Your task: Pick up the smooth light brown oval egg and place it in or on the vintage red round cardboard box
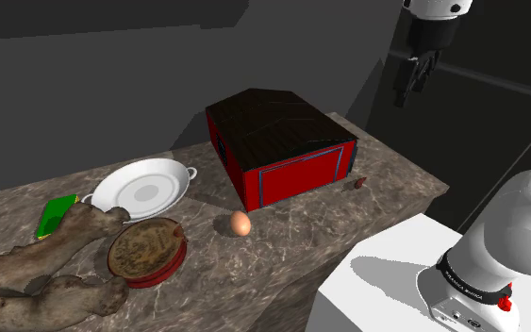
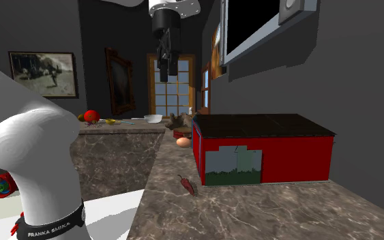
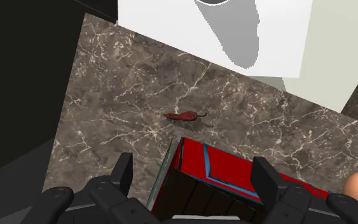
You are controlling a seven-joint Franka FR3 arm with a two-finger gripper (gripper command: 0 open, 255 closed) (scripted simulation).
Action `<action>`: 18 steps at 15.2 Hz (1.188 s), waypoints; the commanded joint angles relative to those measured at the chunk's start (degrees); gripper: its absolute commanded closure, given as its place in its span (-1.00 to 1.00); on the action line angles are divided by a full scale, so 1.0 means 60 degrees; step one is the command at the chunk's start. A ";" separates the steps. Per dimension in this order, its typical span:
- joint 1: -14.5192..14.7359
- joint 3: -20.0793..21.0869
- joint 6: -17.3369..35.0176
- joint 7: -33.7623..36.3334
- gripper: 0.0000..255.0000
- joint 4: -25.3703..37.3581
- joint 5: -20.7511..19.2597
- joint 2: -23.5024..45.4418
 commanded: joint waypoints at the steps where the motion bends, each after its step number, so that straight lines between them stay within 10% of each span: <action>1: 0.0000 0.0000 0.0000 0.0000 -1.00 0.0000 0.0000 0.0000; 18: 0.0766 0.2667 0.4153 0.3582 -1.00 -0.1763 0.2274 0.1901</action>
